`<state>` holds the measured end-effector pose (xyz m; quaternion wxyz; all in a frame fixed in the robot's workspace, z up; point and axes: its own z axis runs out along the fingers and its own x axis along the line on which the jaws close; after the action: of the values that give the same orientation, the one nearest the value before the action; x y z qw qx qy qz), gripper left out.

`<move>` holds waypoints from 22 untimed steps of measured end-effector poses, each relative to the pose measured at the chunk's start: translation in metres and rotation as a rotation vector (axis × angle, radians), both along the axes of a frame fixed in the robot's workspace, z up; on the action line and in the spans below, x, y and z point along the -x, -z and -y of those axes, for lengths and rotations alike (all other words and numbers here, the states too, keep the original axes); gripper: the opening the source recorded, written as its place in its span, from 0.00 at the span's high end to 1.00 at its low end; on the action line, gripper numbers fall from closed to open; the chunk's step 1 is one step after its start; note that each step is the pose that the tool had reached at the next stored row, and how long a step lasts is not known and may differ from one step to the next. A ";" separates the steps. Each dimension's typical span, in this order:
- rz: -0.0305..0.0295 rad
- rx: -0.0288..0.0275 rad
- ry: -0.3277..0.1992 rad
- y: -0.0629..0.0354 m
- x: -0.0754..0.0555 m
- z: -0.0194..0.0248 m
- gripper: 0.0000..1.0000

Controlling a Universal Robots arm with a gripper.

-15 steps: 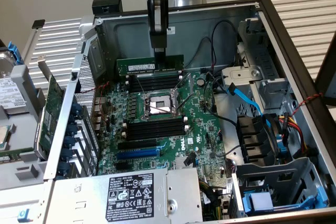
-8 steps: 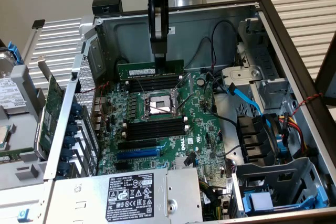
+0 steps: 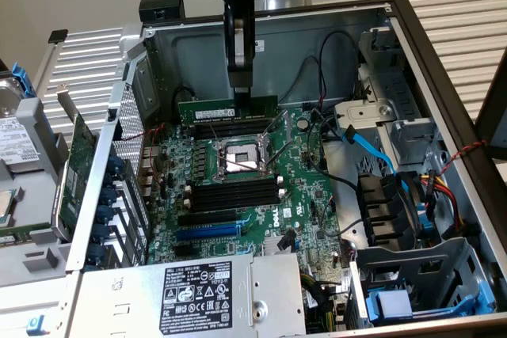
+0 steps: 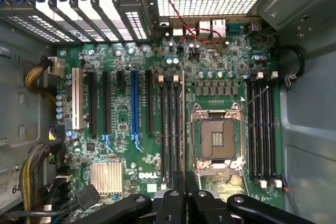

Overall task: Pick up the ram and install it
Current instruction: 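Insert the ram into the slot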

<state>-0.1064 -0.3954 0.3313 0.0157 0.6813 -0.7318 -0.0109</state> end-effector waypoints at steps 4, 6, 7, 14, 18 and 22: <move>0.0001 -0.0087 0.000 0.0046 0.000 0.0000 0.88; -0.0001 -0.0093 0.000 0.0075 0.000 0.0002 0.88; 0.0000 -0.0100 0.000 0.0091 0.000 0.0005 0.88; -0.0001 -0.0131 0.000 0.0204 0.001 0.0040 0.88; 0.0000 -0.0151 0.000 0.0263 0.001 0.0060 0.88; 0.0001 -0.0161 0.000 0.0323 0.002 0.0081 0.88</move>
<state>-0.1087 -0.4036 0.2990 0.0102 0.6814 -0.7317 -0.0167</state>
